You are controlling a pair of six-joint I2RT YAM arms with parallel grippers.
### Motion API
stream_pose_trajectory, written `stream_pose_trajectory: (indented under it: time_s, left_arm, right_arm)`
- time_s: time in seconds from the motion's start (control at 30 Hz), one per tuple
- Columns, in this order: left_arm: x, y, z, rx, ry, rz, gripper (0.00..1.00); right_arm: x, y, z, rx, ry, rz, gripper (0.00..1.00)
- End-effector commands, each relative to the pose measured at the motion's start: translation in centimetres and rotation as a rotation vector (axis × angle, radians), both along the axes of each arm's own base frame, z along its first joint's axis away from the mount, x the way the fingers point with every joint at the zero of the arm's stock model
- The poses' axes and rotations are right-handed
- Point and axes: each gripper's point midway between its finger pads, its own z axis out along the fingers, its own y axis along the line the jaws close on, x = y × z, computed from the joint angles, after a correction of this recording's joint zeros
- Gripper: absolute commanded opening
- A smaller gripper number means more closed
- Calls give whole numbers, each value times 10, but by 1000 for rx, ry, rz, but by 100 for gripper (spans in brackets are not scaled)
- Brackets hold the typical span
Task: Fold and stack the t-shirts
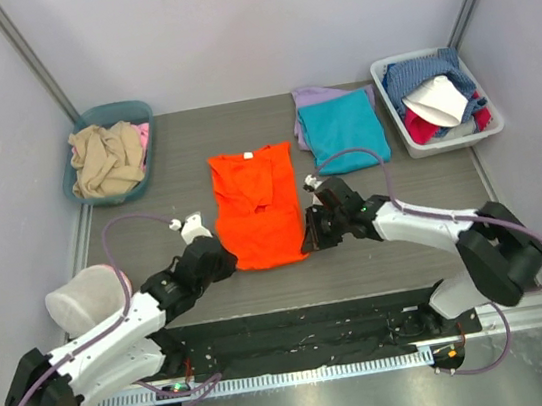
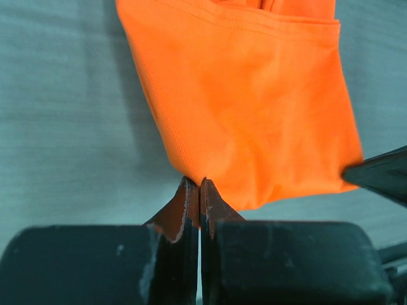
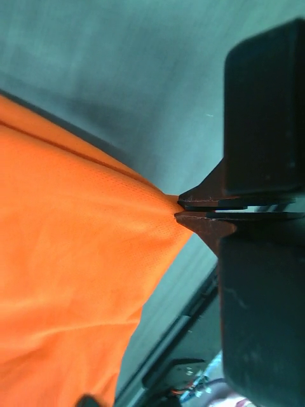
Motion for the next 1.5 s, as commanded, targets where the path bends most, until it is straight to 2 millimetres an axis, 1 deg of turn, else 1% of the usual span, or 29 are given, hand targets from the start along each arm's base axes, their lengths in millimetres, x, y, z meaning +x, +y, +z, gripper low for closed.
stream_pose_trajectory:
  time_s: [0.0,0.07,0.13,0.2,0.23,0.27,0.3,0.33,0.37,0.43,0.47,0.63,0.67,0.7,0.77,0.8,0.83,0.87,0.9,0.93,0.97,1.0,1.03,1.07,1.1,1.27,1.37,1.43,1.47]
  left_arm:
    - [-28,11,-1,5,37,56,0]
    - [-37,10,6,5,39,44,0]
    - [-37,11,21,-22,14,61,0]
    - [-36,10,41,-49,-14,64,0]
    - [-33,11,49,-49,-34,66,0]
    - [-29,8,65,-71,-61,67,0]
    - [-26,6,72,-76,-76,69,0]
    - [-23,4,78,-65,-90,60,0]
    - [-18,-2,93,-86,-115,57,0]
    - [-10,-9,101,-67,-135,38,0]
    - [-3,-14,115,-82,-169,41,0]
    - [21,-30,133,-38,-226,47,1]
    - [26,-34,135,-16,-233,44,1]
    - [30,-36,136,-8,-241,43,1]
    - [39,-44,140,6,-256,41,1]
    - [43,-44,141,30,-265,39,1]
    - [47,-45,143,35,-272,43,1]
    - [53,-43,147,40,-279,56,1]
    - [58,-43,145,59,-278,52,1]
    - [63,-42,148,54,-287,59,1]
    - [71,-35,148,54,-288,83,1]
    - [76,-33,145,55,-282,87,1]
    - [81,-33,147,39,-283,83,1]
    - [91,-23,145,37,-277,110,1]
    - [95,-20,143,35,-274,117,1]
    - [123,-4,129,42,-252,146,1]
    - [136,-1,117,47,-233,148,1]
    - [146,0,115,40,-238,153,1]
    - [150,-1,105,53,-220,146,1]
  right_arm:
    - [-18,-8,23,30,-15,-39,1]
    - [-22,-11,34,34,-38,-50,1]
    - [-24,-15,42,32,-48,-62,1]
    - [-19,-17,64,63,-107,-91,1]
    - [-16,-17,73,75,-129,-103,1]
    - [-15,-17,85,91,-155,-108,1]
    - [-9,-16,98,104,-183,-120,1]
    - [-6,-15,105,111,-198,-124,1]
    - [-3,-14,112,115,-217,-121,1]
    - [9,-12,126,116,-256,-142,1]
    - [15,-9,135,121,-278,-143,1]
    - [41,3,141,103,-326,-156,1]
    - [46,6,142,101,-332,-156,1]
    - [54,10,152,111,-359,-156,1]
    - [67,14,146,88,-360,-160,1]
    - [76,18,157,103,-384,-162,1]
    - [82,20,158,104,-390,-162,1]
    - [89,23,151,92,-378,-163,1]
    - [98,27,162,109,-397,-168,1]
    - [105,26,161,107,-397,-171,1]
    - [112,28,155,98,-387,-173,1]
    - [120,30,161,110,-399,-180,1]
    - [127,28,161,110,-400,-189,1]
    - [133,28,154,101,-389,-193,1]
    - [139,31,160,116,-401,-195,1]
    - [164,26,148,113,-379,-220,1]
    - [172,25,137,108,-365,-224,1]
    - [180,21,129,104,-354,-235,1]
    - [182,21,126,104,-350,-237,1]
